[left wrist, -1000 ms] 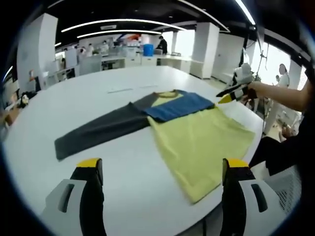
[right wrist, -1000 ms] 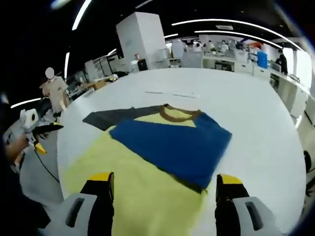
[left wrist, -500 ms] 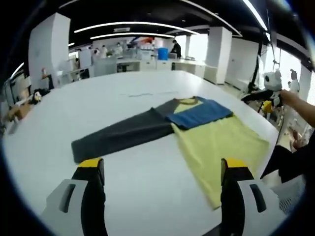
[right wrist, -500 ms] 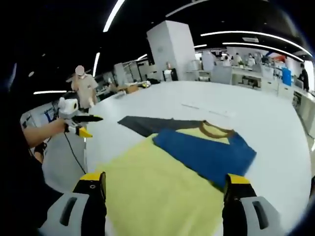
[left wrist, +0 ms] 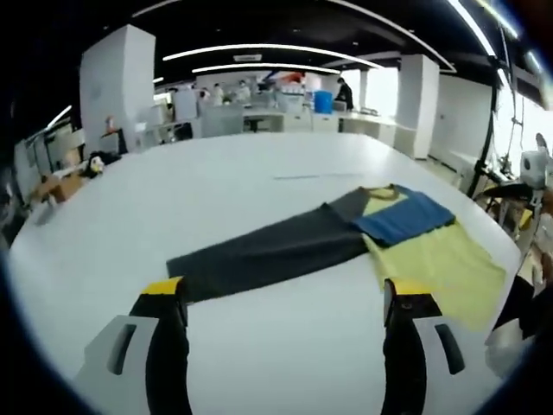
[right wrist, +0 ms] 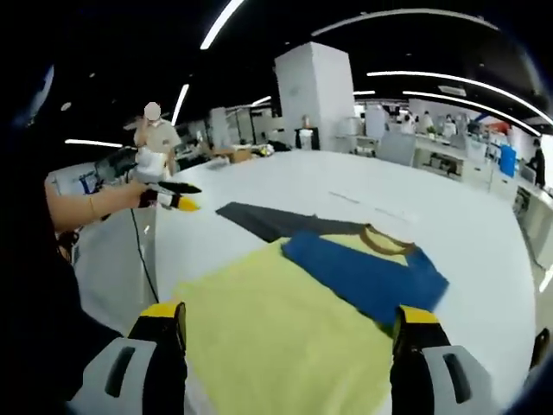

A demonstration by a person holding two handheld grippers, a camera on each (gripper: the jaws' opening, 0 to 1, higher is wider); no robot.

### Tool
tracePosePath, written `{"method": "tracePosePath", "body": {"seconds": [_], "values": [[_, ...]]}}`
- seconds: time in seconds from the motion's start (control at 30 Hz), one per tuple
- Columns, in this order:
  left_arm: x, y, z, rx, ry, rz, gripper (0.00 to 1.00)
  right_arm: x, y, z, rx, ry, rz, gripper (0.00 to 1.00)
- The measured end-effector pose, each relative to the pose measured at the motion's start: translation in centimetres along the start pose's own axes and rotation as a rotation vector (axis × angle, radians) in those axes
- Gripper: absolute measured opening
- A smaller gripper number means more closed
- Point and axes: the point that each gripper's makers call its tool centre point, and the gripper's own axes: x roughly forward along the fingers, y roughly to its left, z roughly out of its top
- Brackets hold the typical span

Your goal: Fold the garment on the visible template until the final outline fits inside the template.

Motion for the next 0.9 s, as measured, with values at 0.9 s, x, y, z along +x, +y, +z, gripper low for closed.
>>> {"method": "tracePosePath", "body": {"seconds": [0.9], "values": [[3.2, 9.6, -3.4, -0.122, 0.094, 0.249, 0.6, -0.1, -1.2, -1.3, 0.004, 0.024, -0.096, 0.98]]}}
